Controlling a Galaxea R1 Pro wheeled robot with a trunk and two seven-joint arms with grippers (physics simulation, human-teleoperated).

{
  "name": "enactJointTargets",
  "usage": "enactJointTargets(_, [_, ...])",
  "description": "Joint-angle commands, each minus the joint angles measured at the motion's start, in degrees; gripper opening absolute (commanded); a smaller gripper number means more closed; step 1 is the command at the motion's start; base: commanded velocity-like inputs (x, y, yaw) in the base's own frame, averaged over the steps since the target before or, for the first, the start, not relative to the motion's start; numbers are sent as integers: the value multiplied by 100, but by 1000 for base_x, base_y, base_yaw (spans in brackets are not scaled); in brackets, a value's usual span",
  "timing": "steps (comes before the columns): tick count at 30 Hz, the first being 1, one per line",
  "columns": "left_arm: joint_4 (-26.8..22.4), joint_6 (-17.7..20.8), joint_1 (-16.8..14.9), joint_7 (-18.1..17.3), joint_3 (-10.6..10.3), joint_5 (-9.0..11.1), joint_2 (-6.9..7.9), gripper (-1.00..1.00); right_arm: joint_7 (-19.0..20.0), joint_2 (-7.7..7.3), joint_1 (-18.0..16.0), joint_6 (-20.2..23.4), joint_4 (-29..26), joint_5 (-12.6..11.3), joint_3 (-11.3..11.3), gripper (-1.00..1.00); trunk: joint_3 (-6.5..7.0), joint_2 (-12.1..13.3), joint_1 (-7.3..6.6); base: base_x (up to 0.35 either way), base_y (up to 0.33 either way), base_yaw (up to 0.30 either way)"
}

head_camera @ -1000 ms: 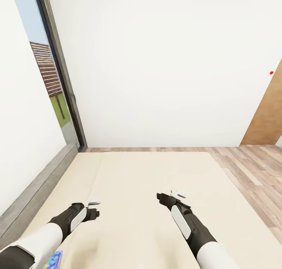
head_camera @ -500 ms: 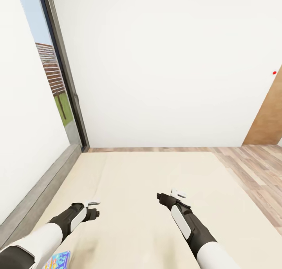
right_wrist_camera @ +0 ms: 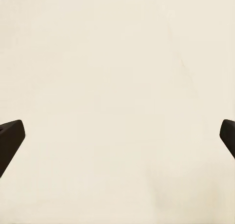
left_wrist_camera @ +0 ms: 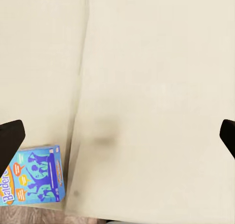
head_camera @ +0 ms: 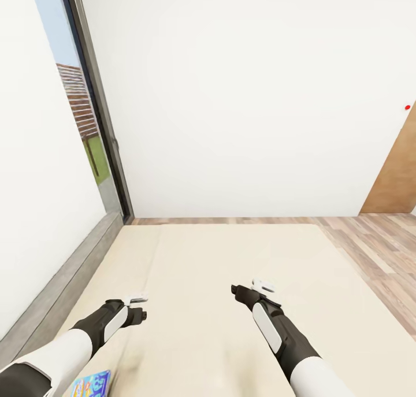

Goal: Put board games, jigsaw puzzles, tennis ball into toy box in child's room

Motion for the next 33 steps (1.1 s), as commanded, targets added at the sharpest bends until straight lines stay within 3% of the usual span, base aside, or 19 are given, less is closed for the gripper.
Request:
enactJointTargets(1, [-17, 28, -3, 44, -41, 61, 6, 100, -51, -3, -4, 15, -11, -53, 19, 100, -13, -13, 4, 0, 7, 0])
enactJointTargets(33, [-18, 36, -3, 50, -38, 61, 9, 100, -50, -3, -8, 15, -11, -43, 22, 100, -13, -13, 4, -5, 128, 0])
